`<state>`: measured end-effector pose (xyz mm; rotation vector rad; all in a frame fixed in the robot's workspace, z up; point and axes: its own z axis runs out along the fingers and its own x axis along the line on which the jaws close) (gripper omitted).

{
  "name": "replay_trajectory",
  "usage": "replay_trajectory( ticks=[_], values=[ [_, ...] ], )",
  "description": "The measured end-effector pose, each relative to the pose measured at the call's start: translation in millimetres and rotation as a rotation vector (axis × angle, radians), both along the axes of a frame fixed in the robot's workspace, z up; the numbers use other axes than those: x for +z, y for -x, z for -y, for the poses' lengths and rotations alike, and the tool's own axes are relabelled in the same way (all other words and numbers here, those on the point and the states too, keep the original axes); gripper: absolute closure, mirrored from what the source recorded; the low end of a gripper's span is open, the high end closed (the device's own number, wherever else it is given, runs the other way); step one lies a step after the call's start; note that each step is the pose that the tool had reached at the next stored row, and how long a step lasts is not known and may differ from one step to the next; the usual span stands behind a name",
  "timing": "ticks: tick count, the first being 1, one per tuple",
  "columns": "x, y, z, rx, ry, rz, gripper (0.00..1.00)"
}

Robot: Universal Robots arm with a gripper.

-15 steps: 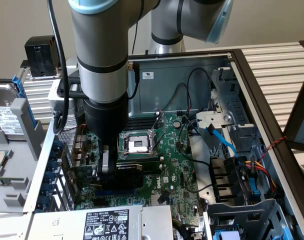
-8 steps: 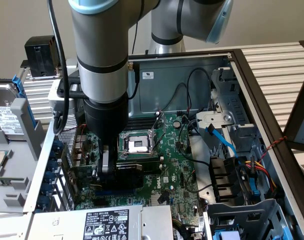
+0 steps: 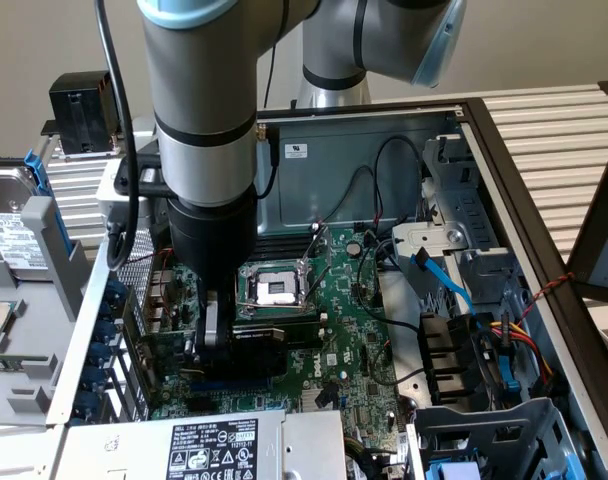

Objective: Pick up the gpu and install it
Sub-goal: 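Insert the gpu into the slot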

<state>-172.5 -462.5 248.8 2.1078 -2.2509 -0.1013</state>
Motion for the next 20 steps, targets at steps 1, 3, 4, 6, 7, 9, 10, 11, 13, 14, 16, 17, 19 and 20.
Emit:
replay_trajectory(
  ticks=[1, 3, 4, 6, 7, 9, 10, 11, 13, 14, 16, 17, 19, 20],
  values=[
    [0.0, 0.0, 0.0, 0.000, 0.0001, -0.0001, 0.73],
    [0.0, 0.0, 0.0, 0.000, 0.0003, -0.0001, 0.73],
    [0.0, 0.0, 0.0, 0.000, 0.0005, -0.0001, 0.73],
    [0.0, 0.0, 0.0, 0.000, 0.0010, -0.0001, 0.73],
    [-0.1, 0.0, 0.0, 0.000, 0.0011, -0.0001, 0.73],
    [-0.1, 0.1, 0.0, 0.000, 0.0015, -0.0001, 0.73],
    [-0.1, 0.1, 0.0, 0.000, 0.0019, -0.0001, 0.73],
    [-0.1, 0.1, 0.0, 0.000, 0.0023, -0.0001, 0.73],
    [-0.1, 0.1, 0.0, 0.000, 0.0025, -0.0001, 0.73],
    [-0.1, 0.2, 0.0, 0.000, 0.0027, -0.0001, 0.73],
    [-0.1, 0.2, 0.0, 0.000, 0.0028, -0.0003, 0.73],
    [-0.1, 0.3, 0.0, 0.000, 0.0028, -0.0006, 0.73],
    [-0.1, 0.3, 0.0, 0.000, 0.0027, -0.0017, 0.73],
    [-0.1, 0.3, 0.0, 0.000, 0.0027, -0.0021, 0.73]
  ],
)
